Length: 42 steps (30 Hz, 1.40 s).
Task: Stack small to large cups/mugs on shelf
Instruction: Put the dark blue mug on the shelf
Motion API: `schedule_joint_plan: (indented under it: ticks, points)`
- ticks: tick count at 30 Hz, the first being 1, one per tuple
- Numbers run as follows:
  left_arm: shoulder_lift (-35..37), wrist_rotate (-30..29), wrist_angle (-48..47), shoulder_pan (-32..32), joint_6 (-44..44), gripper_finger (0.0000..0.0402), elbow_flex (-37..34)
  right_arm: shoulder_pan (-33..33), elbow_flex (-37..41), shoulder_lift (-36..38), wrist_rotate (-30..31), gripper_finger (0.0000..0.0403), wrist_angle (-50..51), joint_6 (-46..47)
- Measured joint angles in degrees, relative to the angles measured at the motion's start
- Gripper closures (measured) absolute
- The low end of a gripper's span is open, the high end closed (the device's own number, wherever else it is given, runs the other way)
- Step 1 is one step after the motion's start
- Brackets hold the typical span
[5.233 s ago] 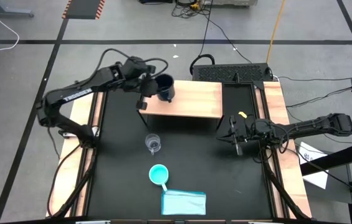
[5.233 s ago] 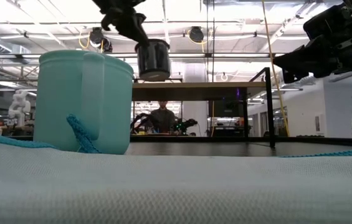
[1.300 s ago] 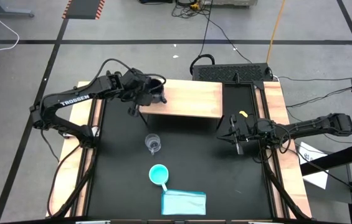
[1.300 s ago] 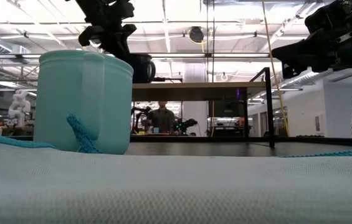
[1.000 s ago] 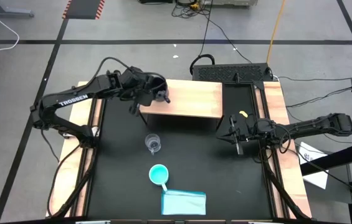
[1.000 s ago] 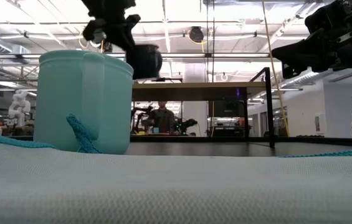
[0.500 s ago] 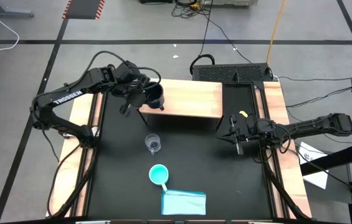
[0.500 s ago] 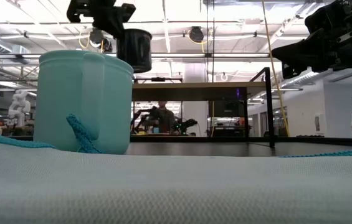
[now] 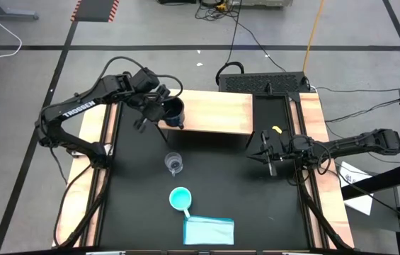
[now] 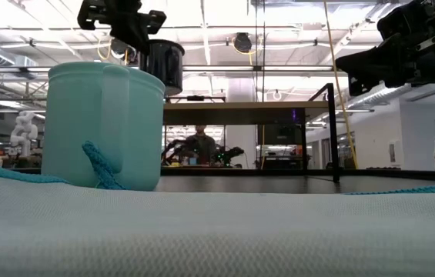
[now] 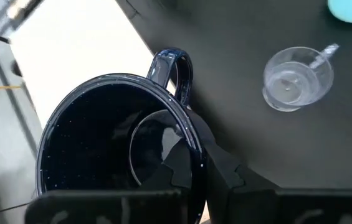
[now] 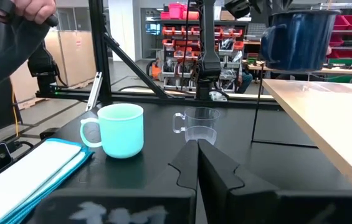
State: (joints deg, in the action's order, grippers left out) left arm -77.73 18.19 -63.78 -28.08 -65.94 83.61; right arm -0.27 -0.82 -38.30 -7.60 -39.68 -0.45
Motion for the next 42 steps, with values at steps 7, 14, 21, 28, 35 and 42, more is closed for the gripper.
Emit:
schedule_joint_plan:
  ticks: [7, 14, 21, 28, 35, 42]
  points:
    - [0.02, 0.2, 0.29, -0.35, 0.25, 0.0386, -0.02, 0.0, 0.0, 0.0, 0.01, 0.0403, 0.0, 0.0]
    - [-1.43, -0.11, 0.25, -0.33, 0.96, 0.0386, -0.04, 0.01, 0.0, 0.0, 0.02, 0.0403, 0.0, 0.04]
    - [-2.53, -1.15, 1.04, -0.35, 0.51, 0.0386, -0.09, 0.01, 0.0, 0.0, 0.01, 0.0403, 0.02, 0.04]
    - [-2.56, -1.33, 0.88, -0.65, 0.62, 0.0386, -0.09, 0.0, -0.02, 0.01, 0.01, 0.0403, 0.02, -0.16]
    - [-2.56, -1.86, 0.54, -0.63, 1.17, 0.0386, -0.1, 0.01, 0.0, 0.01, 0.01, 0.0403, 0.02, -0.2]
    - [-2.56, -1.82, 0.61, -0.63, 1.67, 0.0386, -0.11, 0.01, -0.02, 0.0, 0.01, 0.0403, 0.04, -0.2]
